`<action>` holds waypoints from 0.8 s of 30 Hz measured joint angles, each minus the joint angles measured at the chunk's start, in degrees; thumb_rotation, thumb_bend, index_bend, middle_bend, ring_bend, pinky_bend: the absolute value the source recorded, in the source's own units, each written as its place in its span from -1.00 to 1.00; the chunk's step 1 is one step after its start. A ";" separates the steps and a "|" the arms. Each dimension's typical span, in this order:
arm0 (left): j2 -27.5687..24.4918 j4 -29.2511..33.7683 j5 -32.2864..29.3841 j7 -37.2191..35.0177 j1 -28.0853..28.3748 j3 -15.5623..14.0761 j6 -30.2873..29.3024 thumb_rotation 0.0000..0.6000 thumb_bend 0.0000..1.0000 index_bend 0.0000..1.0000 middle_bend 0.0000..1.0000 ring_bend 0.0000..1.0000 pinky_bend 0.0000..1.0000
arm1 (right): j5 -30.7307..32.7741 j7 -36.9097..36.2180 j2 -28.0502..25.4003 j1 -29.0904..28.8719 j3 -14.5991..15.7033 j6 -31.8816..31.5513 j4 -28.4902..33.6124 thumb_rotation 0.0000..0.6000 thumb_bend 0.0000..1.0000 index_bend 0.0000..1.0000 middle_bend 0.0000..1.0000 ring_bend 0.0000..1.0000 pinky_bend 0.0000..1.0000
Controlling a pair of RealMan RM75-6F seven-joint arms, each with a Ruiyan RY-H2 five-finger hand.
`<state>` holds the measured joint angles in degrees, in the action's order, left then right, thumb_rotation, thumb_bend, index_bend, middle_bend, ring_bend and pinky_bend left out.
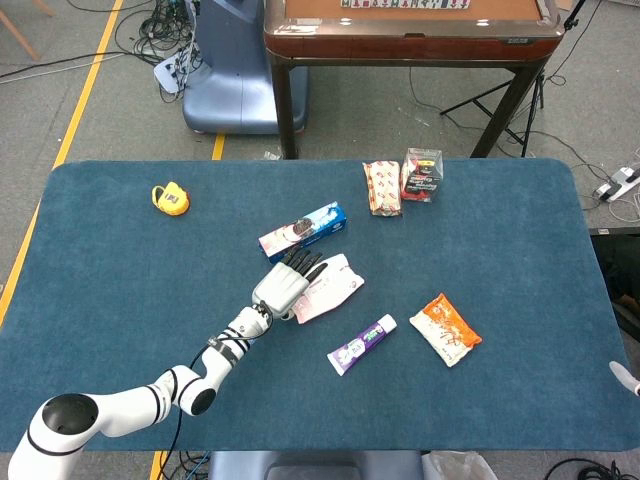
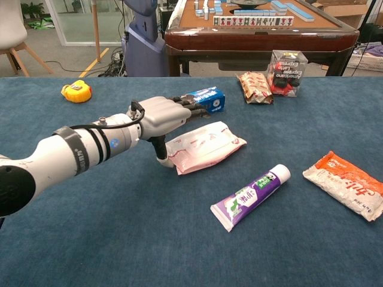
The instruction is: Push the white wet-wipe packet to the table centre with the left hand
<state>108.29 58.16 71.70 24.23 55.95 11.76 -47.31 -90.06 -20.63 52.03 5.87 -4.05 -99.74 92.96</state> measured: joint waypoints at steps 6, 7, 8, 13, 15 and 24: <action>1.49 -2.02 -0.03 0.44 1.27 0.55 -0.03 1.00 -0.87 -1.00 -1.00 -1.00 -1.00 | 0.33 -0.58 -0.07 0.18 -0.19 -0.17 -0.22 1.00 -0.98 -0.54 -0.56 -0.85 -0.13; 1.70 -2.32 -0.09 0.51 1.46 0.71 -0.04 1.00 -0.87 -1.00 -1.00 -1.00 -1.00 | 0.33 -0.65 -0.07 0.24 -0.21 -0.28 -0.25 1.00 -0.98 -0.55 -0.56 -0.85 -0.13; 1.87 -2.52 -0.23 0.48 1.62 0.95 -0.04 1.00 -0.87 -1.00 -1.00 -1.00 -1.00 | 0.32 -0.69 -0.06 0.28 -0.23 -0.38 -0.27 1.00 -0.98 -0.54 -0.56 -0.85 -0.13; 1.84 -2.32 -0.70 0.67 1.91 1.38 -0.33 1.00 -0.87 -1.00 -1.00 -1.00 -1.00 | 0.24 -0.80 0.01 0.47 -0.28 -0.67 -0.43 1.00 -0.98 -0.54 -0.56 -0.85 -0.13; 1.28 -1.42 -0.66 0.99 1.56 1.18 -0.91 1.00 -0.87 -1.00 -1.00 -1.00 -1.00 | 0.18 -0.77 0.01 0.41 -0.26 -0.53 -0.45 1.00 -0.98 -0.53 -0.56 -0.85 -0.13; -4.67 7.64 -2.74 6.72 -1.66 0.73 -4.68 1.00 -0.87 -1.00 -1.00 -1.00 -1.00 | -1.14 1.17 0.26 0.07 0.11 -0.18 0.12 1.00 -0.98 -0.52 -0.56 -0.85 -0.13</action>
<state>103.62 65.80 68.96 30.96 54.28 12.49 -51.99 -91.19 -19.47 52.30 5.93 -3.94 -99.92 93.08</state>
